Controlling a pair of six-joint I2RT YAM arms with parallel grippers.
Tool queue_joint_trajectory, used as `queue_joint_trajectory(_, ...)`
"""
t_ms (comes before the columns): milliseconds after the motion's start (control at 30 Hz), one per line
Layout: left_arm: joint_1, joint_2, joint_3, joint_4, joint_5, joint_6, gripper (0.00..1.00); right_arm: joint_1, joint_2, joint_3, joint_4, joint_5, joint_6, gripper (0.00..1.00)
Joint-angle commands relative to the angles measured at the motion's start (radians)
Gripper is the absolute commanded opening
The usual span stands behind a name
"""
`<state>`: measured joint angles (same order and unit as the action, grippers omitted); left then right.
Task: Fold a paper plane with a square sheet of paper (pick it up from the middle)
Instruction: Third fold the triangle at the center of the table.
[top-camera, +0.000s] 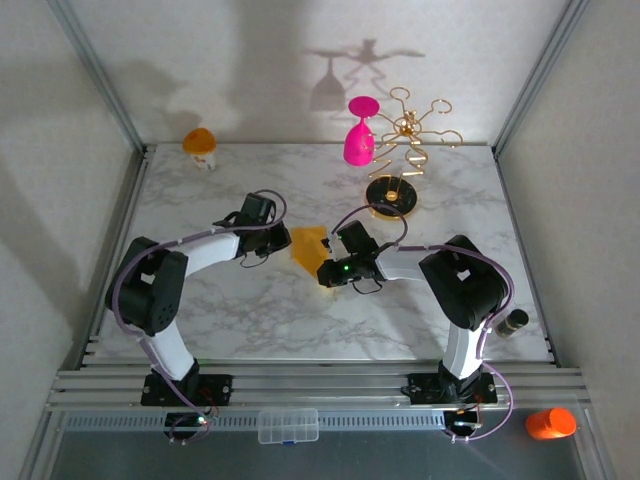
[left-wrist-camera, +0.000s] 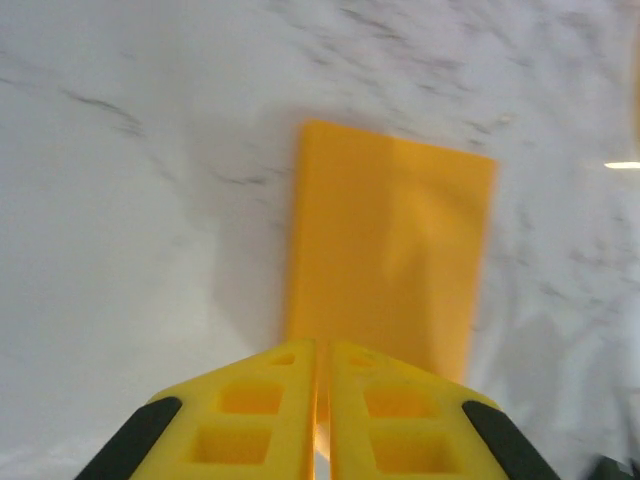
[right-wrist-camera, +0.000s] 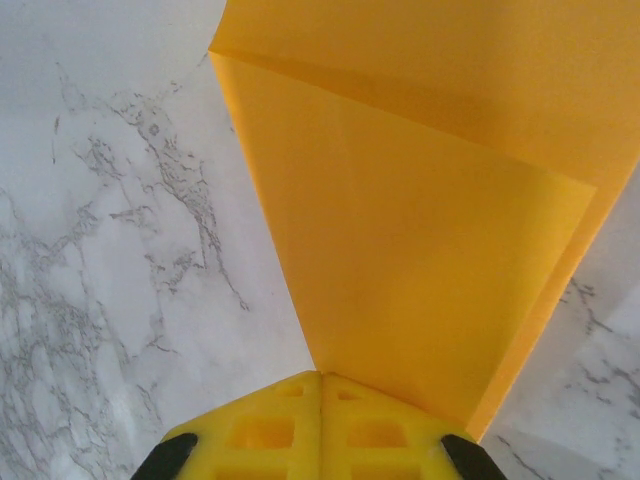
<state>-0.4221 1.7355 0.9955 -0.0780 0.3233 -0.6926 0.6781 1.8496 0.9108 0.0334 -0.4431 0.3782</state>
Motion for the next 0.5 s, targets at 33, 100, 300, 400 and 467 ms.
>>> queue_joint_trajectory(33, -0.081, 0.007, -0.047, 0.07, 0.051, -0.088, 0.11, -0.011, 0.066, -0.041, -0.161, 0.084, -0.012, 0.04)
queue_joint_trajectory(100, -0.099, 0.034, -0.045, 0.078, 0.051, -0.097, 0.11, -0.011, 0.066, -0.043, -0.158, 0.083, -0.01, 0.05)
queue_joint_trajectory(300, -0.107, 0.1, -0.041, 0.076, 0.044, -0.102, 0.1, -0.011, 0.061, -0.046, -0.147, 0.079, -0.002, 0.04)
queue_joint_trajectory(400, -0.107, 0.114, -0.044, 0.065, 0.018, -0.097, 0.1, -0.011, 0.06, -0.049, -0.141, 0.074, 0.002, 0.04)
queue_joint_trajectory(467, -0.107, 0.128, -0.043, 0.054, 0.001, -0.091, 0.09, -0.011, 0.059, -0.051, -0.142, 0.072, 0.0, 0.04)
